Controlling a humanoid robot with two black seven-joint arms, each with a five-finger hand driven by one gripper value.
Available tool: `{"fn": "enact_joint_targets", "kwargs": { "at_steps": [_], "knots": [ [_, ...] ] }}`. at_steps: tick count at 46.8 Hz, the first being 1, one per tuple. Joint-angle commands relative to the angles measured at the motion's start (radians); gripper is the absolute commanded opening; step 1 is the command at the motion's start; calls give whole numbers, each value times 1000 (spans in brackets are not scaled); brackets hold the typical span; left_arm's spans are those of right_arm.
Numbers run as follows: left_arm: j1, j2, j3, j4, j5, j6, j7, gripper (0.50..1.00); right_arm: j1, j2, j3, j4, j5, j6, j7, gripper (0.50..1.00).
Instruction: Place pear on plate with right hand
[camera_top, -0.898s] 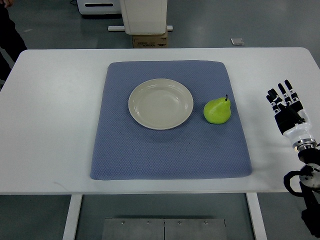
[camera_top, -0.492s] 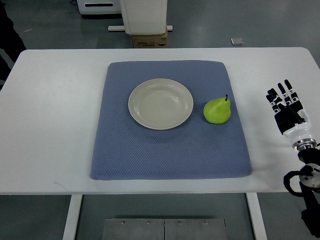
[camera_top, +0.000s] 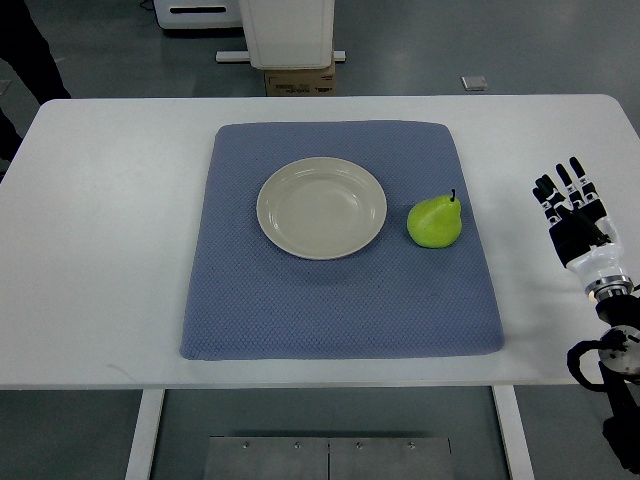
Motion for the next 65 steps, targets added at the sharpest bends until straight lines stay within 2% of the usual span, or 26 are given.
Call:
{"fn": "enact_joint_targets", "kwargs": {
  "at_steps": [1,30,51,65],
  "knots": [
    [0,0,0,0,1,0,-1,1000,2,1,0,0,0,1,0,1000],
    [0,0,0,0,1,0,0,1000,16,-2,-20,-11,0,5,0,1000],
    [0,0,0,0,1,0,0,1000,53,-2,-20,-91,3,5,0,1000],
    [0,0,0,0,-1,0,0,1000,56,-4,-43,-94,100,3,0,1000]
  ]
}}
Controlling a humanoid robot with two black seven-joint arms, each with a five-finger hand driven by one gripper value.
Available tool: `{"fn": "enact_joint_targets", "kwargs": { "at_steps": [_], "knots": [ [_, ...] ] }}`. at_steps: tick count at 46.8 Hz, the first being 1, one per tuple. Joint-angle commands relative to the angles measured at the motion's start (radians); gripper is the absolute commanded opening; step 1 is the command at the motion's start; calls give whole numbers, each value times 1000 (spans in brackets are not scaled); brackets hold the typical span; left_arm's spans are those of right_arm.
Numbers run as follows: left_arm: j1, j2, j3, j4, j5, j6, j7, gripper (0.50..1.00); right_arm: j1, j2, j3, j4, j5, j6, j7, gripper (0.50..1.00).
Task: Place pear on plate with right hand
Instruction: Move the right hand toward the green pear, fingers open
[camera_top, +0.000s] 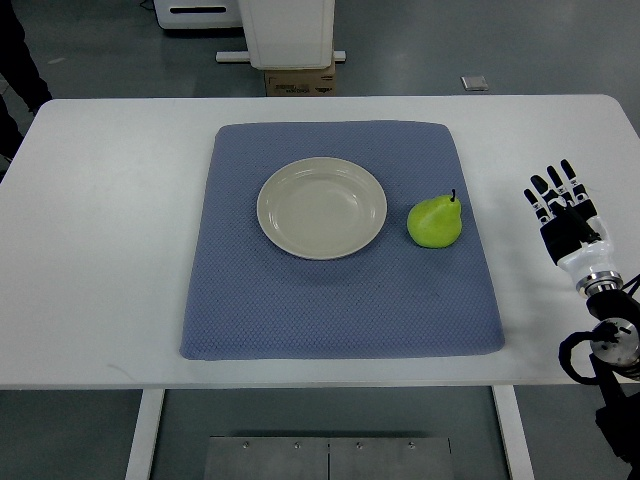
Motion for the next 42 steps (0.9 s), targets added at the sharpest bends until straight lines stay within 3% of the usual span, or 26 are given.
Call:
{"fn": "enact_joint_targets", "kwargs": {
  "at_steps": [1,24,33,42],
  "knots": [
    [0,0,0,0,-1,0,-1,1000,1,-2,-2,0,13,-1,0,1000],
    [0,0,0,0,1,0,1,1000,0,-30,-32,1,35,-6,3,1000],
    [0,0,0,0,-1,0,-1,1000,1,-64,-170,6,-11,-7,121,1000],
    [0,0,0,0,1,0,-1,1000,0,-62,-196,9,-119,-7,143,1000]
  ]
}}
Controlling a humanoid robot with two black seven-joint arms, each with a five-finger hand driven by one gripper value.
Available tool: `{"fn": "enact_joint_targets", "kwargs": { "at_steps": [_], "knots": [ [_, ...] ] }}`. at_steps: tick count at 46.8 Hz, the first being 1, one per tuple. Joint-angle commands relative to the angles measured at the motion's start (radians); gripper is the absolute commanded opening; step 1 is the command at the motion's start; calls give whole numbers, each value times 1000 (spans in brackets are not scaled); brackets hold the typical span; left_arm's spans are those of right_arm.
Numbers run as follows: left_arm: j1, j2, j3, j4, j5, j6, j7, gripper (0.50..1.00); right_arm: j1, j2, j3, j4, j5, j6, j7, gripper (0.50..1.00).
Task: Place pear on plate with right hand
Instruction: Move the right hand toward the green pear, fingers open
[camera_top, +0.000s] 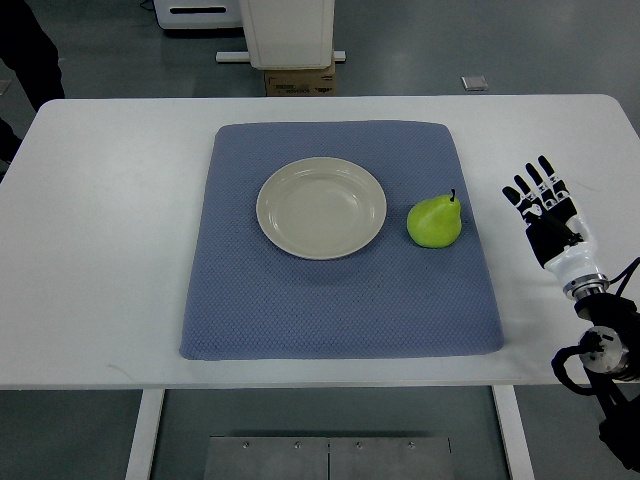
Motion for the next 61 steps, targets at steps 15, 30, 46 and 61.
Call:
{"fn": "enact_joint_targets", "kwargs": {
  "at_steps": [15,30,46,61],
  "knots": [
    [0,0,0,0,0,0,1,1000,-2,-2,-2,3,-129,0,31,1000],
    [0,0,0,0,1,0,-1,1000,2,-7,-36,28,-210,0,63,1000],
    [0,0,0,0,0,0,1,1000,29,-9,-107,28,-299,-3,126,1000],
    [0,0,0,0,1,0,1,1000,51,-15,-165,26,-348,-28,177,998]
  ]
}}
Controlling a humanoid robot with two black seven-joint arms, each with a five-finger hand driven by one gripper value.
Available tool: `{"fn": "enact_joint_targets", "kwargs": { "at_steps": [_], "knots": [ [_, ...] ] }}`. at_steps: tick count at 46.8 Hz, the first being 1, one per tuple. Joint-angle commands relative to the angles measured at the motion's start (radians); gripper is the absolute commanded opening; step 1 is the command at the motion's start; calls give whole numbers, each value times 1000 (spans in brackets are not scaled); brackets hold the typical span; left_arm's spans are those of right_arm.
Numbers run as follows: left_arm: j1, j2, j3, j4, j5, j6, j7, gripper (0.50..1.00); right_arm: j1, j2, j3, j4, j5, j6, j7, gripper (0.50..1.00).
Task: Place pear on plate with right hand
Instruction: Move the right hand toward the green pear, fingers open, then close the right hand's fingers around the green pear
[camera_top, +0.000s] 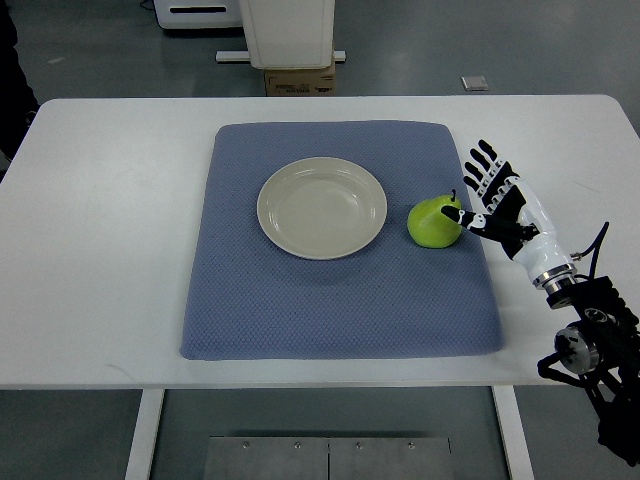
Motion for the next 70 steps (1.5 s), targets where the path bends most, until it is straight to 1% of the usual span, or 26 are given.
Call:
{"fn": "enact_joint_targets", "kwargs": {
  "at_steps": [1,12,24,32,43,55,70],
  "knots": [
    [0,0,0,0,1,0,0,1000,6,-3,-19,0,-11,-9,15,998],
    [0,0,0,0,-1,0,0,1000,28,-11,-123,-3,-25,-110,68,998],
    [0,0,0,0,-1,0,0,1000,39,-13,-195,-15,-37,-173,105,996],
    [0,0,0,0,-1,0,0,1000,60,-13,-233,-49,-40,-202,136,995],
    [0,0,0,0,-1,0,-1,1000,91,-8,-269,-117,-40,-242,136,995],
    [0,0,0,0,1,0,0,1000,94,-6,-307,-120,-40,-285,136,993],
    [0,0,0,0,1,0,-1,1000,120,-2,-352,-150,-40,-339,136,985]
  ]
}}
